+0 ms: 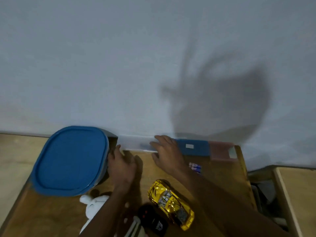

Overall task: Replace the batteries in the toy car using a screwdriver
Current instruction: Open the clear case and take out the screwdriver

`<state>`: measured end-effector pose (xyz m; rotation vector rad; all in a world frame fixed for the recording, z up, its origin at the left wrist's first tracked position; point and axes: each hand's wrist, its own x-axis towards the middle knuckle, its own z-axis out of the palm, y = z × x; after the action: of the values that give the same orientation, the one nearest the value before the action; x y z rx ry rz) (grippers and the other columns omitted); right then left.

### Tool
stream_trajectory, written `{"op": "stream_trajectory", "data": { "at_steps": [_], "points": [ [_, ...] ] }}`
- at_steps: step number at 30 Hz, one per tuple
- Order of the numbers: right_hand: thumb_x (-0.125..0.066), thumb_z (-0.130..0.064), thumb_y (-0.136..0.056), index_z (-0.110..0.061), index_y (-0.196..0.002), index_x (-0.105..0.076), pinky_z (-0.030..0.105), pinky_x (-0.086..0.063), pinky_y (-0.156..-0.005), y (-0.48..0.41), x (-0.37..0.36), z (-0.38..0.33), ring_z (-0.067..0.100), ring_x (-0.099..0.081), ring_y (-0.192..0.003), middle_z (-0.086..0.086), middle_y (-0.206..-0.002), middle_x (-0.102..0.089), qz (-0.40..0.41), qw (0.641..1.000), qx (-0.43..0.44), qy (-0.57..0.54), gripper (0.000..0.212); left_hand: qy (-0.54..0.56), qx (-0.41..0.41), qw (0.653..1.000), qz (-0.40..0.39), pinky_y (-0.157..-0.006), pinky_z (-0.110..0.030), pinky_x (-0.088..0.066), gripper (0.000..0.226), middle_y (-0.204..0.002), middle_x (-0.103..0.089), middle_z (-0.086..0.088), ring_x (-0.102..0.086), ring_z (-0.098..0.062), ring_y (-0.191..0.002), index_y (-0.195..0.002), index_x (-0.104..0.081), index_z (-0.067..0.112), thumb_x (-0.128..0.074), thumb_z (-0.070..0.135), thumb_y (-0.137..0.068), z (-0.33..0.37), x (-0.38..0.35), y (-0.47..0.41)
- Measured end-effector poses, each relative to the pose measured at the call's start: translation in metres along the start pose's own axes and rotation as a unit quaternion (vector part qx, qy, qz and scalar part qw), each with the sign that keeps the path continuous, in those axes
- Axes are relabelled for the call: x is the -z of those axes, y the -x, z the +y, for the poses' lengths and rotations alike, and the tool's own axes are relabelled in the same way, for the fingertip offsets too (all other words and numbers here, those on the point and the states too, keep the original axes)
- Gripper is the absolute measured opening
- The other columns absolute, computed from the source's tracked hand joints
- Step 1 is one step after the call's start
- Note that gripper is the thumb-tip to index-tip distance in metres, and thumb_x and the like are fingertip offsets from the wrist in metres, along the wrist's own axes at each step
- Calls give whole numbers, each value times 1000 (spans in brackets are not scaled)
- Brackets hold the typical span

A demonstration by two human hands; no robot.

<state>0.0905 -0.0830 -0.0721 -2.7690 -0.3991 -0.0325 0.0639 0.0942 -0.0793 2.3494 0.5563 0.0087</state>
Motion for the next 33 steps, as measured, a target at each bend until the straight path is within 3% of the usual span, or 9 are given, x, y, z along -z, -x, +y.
{"op": "stream_trajectory", "data": {
  "at_steps": [2, 6, 9, 12, 16, 19, 23, 26, 33],
  "points": [
    [-66, -30, -82, -17, -132, -58, 42, -38, -106, -17, -8, -17, 29, -51, -125, 8, -134, -57, -34, 999, 20, 16, 53, 48, 30, 998, -20, -102, -51, -47, 64, -137, -53, -14, -54, -37, -122, -145, -41, 20, -51, 47, -87, -1, 4, -4],
    [-67, -28, -81, -13, -128, -57, 41, -47, -95, -32, -18, -36, 32, -54, -113, 11, -122, -58, -52, 998, 0, 44, 51, 57, 22, 997, -52, -99, -48, -51, 74, -134, -56, -9, -57, -30, -118, -148, -35, 20, -66, 25, -81, -3, 5, -12],
    [-70, -29, -83, -17, -123, -59, 39, -51, -89, -36, -16, -35, 26, -55, -109, 6, -118, -59, -63, 997, -5, 37, 44, 61, 22, 996, -57, -101, -49, -52, 83, -138, -51, -8, -55, -27, -121, -152, -30, 23, -70, 22, -79, -7, 2, -11],
    [-74, -32, -80, -21, -126, -60, 37, -52, -86, -34, -14, -36, 25, -56, -108, 4, -115, -59, -88, 996, 4, 23, 49, 52, 17, 997, -57, -103, -48, -50, 89, -143, -46, -9, -53, -27, -124, -155, -24, 22, -73, 20, -81, -15, 3, -3],
    [-69, -38, -87, -22, -139, -52, 38, -51, -93, -26, -15, -40, 26, -54, -117, 6, -128, -55, -129, 991, 17, 29, 57, 45, 0, 998, -51, -104, -35, -44, 94, -145, -44, -10, -51, -25, -125, -159, -19, 17, -75, 17, -84, -26, 4, 7],
    [-61, -37, -92, -15, -140, -51, 42, -49, -97, -25, -11, -46, 30, -51, -123, 9, -133, -54, -140, 987, 41, 70, 54, 36, -2, 999, -30, -104, -34, -42, 94, -146, -47, -9, -51, -25, -128, -158, -21, 17, -77, 17, -83, -27, 4, 9],
    [-51, -28, -95, -6, -128, -56, 39, -54, -77, -32, -5, -57, 32, -61, -104, 13, -119, -61, -167, 971, 75, 155, 39, 57, 26, 998, 5, -103, -42, -51, 89, -137, -62, -7, -60, -28, -124, -152, -29, 25, -81, 17, -80, -23, 6, 5],
    [-50, -20, -95, -2, -120, -61, 33, -44, -62, -33, 4, -68, 34, -67, -91, 17, -112, -63, -194, 946, 131, 224, 32, 78, 40, 996, 23, -102, -42, -48, 79, -136, -64, -11, -60, -32, -125, -147, -39, 17, -82, 16, -80, -19, 9, 2],
    [-49, -16, -98, 7, -130, -56, 40, -53, -79, -35, 19, -82, 39, -62, -106, 27, -127, -59, -235, 923, 172, 252, 40, 91, 53, 994, 29, -98, -44, -51, 64, -131, -65, -16, -62, -36, -121, -140, -46, 13, -78, 12, -84, -18, 8, 1]
  ]
}}
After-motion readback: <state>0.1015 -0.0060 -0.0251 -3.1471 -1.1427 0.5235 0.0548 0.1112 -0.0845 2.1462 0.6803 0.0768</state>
